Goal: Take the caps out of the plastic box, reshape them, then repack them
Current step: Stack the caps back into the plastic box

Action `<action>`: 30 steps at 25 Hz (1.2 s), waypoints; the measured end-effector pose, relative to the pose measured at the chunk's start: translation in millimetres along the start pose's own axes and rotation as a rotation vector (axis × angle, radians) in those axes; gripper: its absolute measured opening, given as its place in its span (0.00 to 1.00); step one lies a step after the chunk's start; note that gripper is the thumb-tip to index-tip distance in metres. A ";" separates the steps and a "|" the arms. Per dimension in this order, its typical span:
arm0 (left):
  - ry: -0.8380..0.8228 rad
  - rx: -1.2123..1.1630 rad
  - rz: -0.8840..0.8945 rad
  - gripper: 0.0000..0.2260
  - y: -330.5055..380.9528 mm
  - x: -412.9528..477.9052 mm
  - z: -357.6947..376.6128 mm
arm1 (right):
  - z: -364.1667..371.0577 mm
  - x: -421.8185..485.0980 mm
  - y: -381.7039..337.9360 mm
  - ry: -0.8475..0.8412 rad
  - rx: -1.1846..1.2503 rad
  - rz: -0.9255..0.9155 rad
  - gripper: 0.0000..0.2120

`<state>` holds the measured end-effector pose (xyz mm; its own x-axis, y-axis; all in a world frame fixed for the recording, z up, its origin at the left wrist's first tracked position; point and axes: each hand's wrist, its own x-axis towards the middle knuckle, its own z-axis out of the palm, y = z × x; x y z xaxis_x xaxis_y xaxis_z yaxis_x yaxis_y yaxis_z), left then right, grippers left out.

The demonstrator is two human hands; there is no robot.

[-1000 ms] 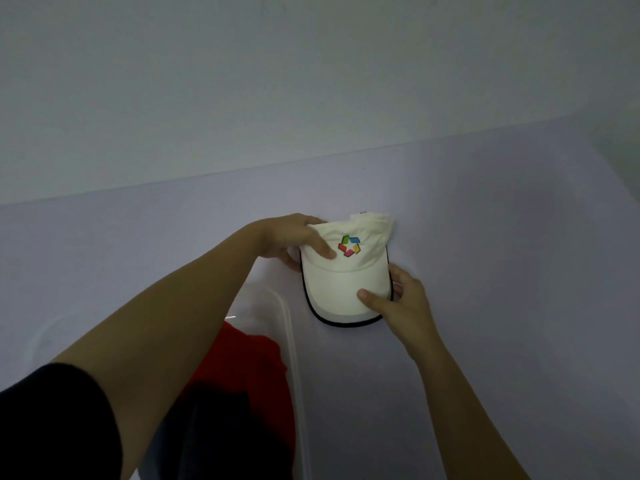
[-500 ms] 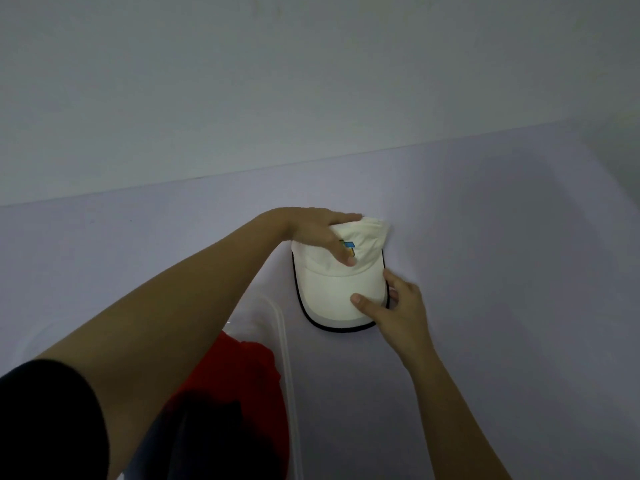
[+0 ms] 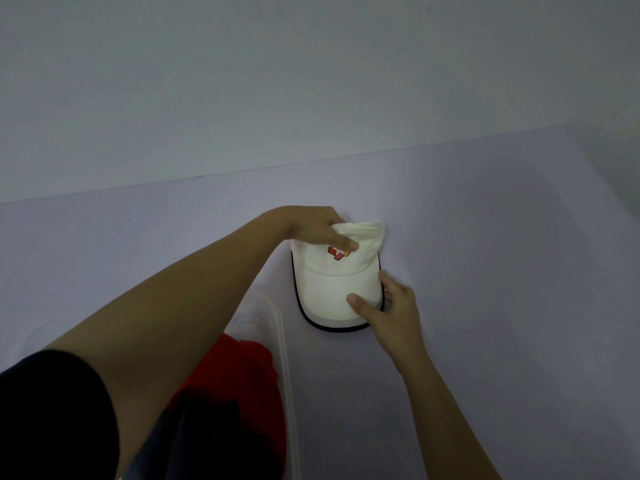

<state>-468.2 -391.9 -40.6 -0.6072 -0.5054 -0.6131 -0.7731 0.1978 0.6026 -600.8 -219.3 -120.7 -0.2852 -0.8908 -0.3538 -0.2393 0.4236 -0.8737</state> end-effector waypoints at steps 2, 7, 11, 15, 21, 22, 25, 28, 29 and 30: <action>0.010 -0.022 0.017 0.10 5.7 -11.0 -7.8 | -4.8 -5.5 -13.0 -0.003 0.006 -0.013 0.42; 0.188 -0.024 0.056 0.13 24.3 -80.9 -56.9 | -13.2 -43.9 -78.5 0.088 0.067 -0.087 0.42; 0.350 0.008 0.050 0.12 18.2 -156.7 -93.3 | 12.6 -93.6 -104.6 -0.149 -0.002 -0.198 0.31; 0.473 -0.005 0.003 0.12 -11.0 -238.2 -103.9 | 67.4 -127.1 -112.8 -0.621 -0.282 -0.229 0.52; 0.554 -0.101 -0.011 0.13 -48.8 -314.9 -89.1 | 104.4 -98.9 -119.5 -0.856 -0.627 -0.039 0.65; 0.560 -0.115 -0.008 0.13 -53.6 -318.0 -84.0 | 104.1 -98.0 -118.5 -0.855 -0.645 -0.063 0.61; 0.619 -0.084 0.006 0.13 -68.9 -315.7 -64.6 | 101.5 -110.6 -119.9 -0.815 -0.642 -0.189 0.50; 0.762 0.048 0.093 0.12 -73.1 -303.1 -42.2 | 93.2 -136.7 -124.6 -0.761 -0.562 -0.360 0.50; 0.793 0.076 0.160 0.11 -71.0 -299.5 -32.6 | 90.3 -145.2 -125.7 -0.736 -0.550 -0.411 0.51; 0.816 0.125 0.223 0.10 -69.4 -295.2 -21.9 | 87.7 -152.3 -126.8 -0.709 -0.550 -0.457 0.52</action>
<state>-231.3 -274.9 109.7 -0.4623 -0.8809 0.1016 -0.6950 0.4310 0.5755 -445.6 -151.8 14.7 0.5165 -0.8033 -0.2964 -0.6338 -0.1260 -0.7632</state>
